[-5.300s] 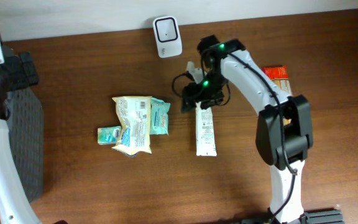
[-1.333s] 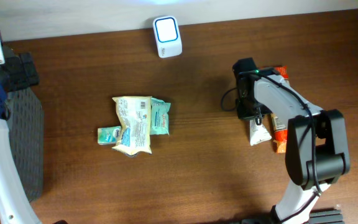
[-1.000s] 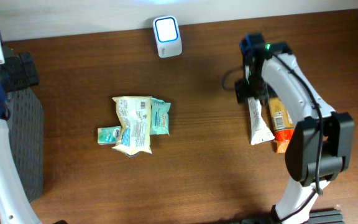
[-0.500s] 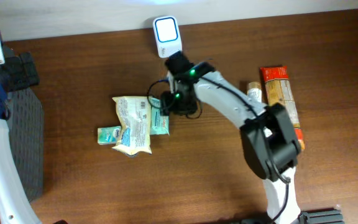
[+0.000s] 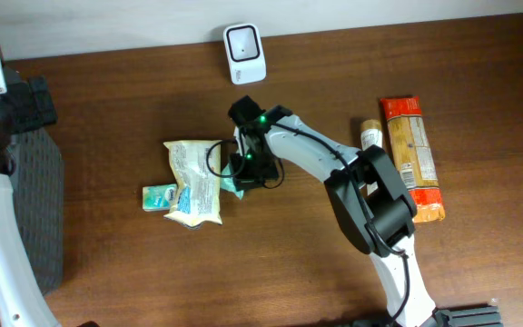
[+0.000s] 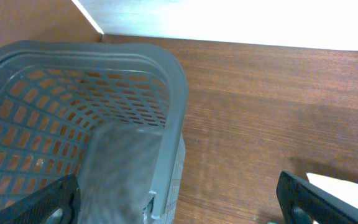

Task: Scan the item barcode
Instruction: 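Grasp the mint-green tissue pack with the right gripper and pull it out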

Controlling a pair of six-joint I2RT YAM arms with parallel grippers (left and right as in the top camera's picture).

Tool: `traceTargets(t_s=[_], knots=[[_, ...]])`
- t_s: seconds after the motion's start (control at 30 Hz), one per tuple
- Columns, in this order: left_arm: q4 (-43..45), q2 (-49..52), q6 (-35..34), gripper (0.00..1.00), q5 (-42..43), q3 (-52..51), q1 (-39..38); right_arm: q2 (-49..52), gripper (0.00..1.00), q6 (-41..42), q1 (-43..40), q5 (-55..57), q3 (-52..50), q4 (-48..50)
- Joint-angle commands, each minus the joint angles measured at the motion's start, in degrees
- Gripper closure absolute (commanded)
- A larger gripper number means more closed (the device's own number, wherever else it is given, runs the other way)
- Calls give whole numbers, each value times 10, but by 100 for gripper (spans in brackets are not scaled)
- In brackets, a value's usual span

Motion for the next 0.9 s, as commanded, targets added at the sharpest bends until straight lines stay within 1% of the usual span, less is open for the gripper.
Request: traceTargets(t_s=[0.0,0.07,0.13,0.2,0.27,0.37,0.5,0.63,0.67,0.7,0.73,0.77,0.8,0.83,0.87], knots=[[1,-2,9,1,0,3,2,-56,96,-88,-21,30,-4,-27],[1,-2,9,1,0,3,2,-85,96,-99,-16,163,9,-97],[1,-2,9,1,0,3,2,-89,96,-93,4,349,31,-200],[1,-2,9,1,0,3,2,-85,96,-58,14,459,31,-254],[1,-2,9,1,0,3,2,-71,96,-48,14,513,31,-272],[1,-2,9,1,0,3,2,-40,96,-34,9,553,31,-277],[1,-2,9,1,0,3,2,-4,96,-34,10,546,31,-277],[1,-2,9,1,0,3,2,3,96,-38,33,521,31,-265],[1,-2,9,1,0,3,2,3,96,-50,39,517,31,-261],[1,-2,9,1,0,3,2,3,91,-71,49,505,31,-256],[1,-2,9,1,0,3,2,3,75,-91,65,496,31,-249],[1,-2,9,1,0,3,2,3,68,-101,77,497,31,-245],[1,-2,9,1,0,3,2,3,59,-103,90,497,31,-238],[1,-2,9,1,0,3,2,3,45,-104,106,497,31,-230],[1,-2,9,1,0,3,2,3,39,-113,116,496,31,-225]])
